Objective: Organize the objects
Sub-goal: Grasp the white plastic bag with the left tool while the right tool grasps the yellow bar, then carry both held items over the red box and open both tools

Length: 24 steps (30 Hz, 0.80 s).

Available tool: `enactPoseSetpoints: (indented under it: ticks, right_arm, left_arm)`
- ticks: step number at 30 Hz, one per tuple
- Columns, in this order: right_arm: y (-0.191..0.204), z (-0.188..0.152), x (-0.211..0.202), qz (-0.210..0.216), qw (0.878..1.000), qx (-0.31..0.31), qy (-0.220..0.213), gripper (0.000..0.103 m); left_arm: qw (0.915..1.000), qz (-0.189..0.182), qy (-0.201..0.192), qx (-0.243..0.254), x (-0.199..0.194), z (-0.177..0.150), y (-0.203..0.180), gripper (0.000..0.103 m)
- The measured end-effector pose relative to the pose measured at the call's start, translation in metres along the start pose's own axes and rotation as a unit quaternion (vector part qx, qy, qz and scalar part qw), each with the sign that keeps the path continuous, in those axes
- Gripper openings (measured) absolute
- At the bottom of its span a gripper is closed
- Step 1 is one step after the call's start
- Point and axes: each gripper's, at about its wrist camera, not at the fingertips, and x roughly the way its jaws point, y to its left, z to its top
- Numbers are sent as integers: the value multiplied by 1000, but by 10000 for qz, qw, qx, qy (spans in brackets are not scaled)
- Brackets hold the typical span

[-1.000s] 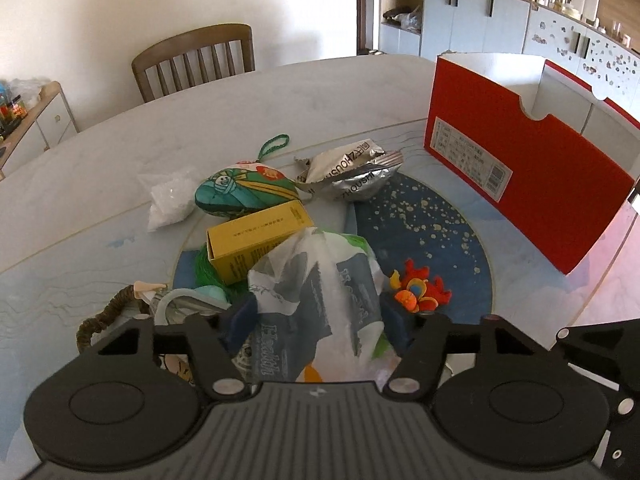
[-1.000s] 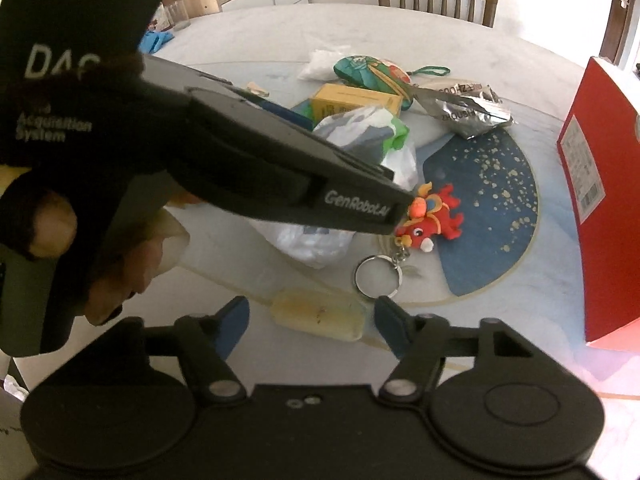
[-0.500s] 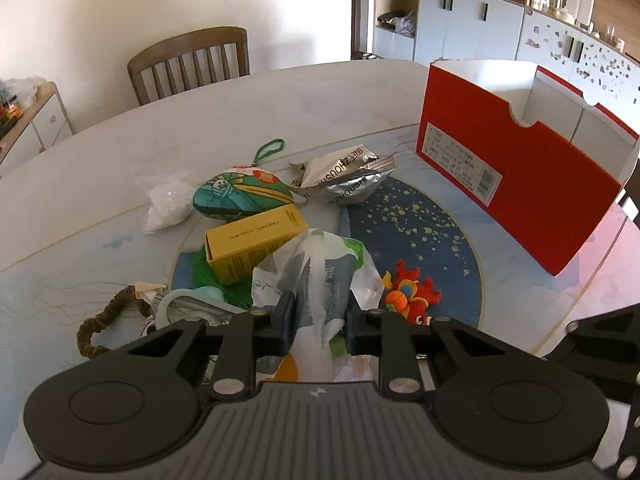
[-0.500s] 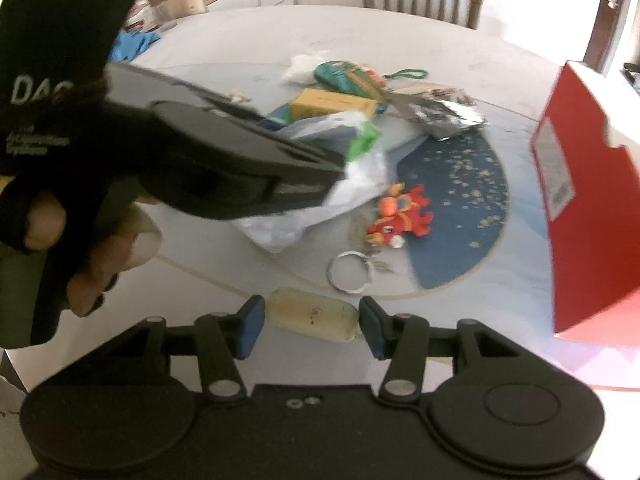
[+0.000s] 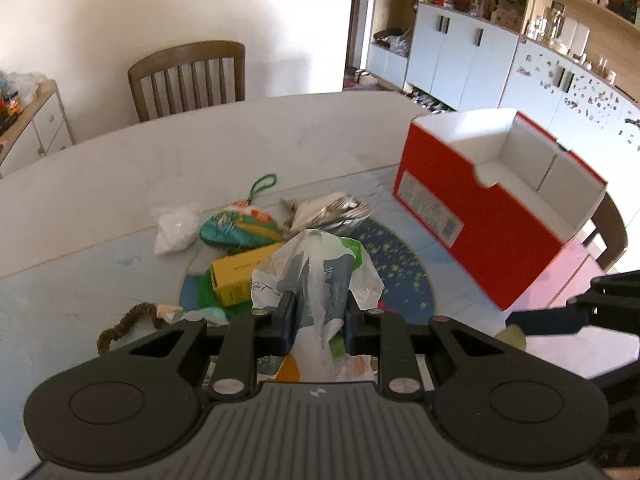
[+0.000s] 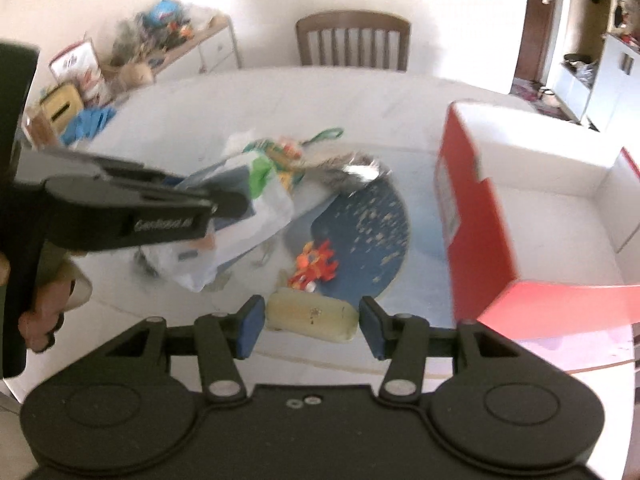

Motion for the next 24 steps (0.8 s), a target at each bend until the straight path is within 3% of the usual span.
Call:
enactPoseSetpoints:
  ticks: [14, 24]
  right_arm:
    - [-67, 28, -45, -72, 9976, 242, -644, 50]
    - [-131, 33, -58, -202, 9962, 238, -817, 50]
  left_arm:
    - [9998, -4, -181, 54, -28, 36, -50, 22]
    - [9998, -78, -192, 75, -11, 70, -111, 22]
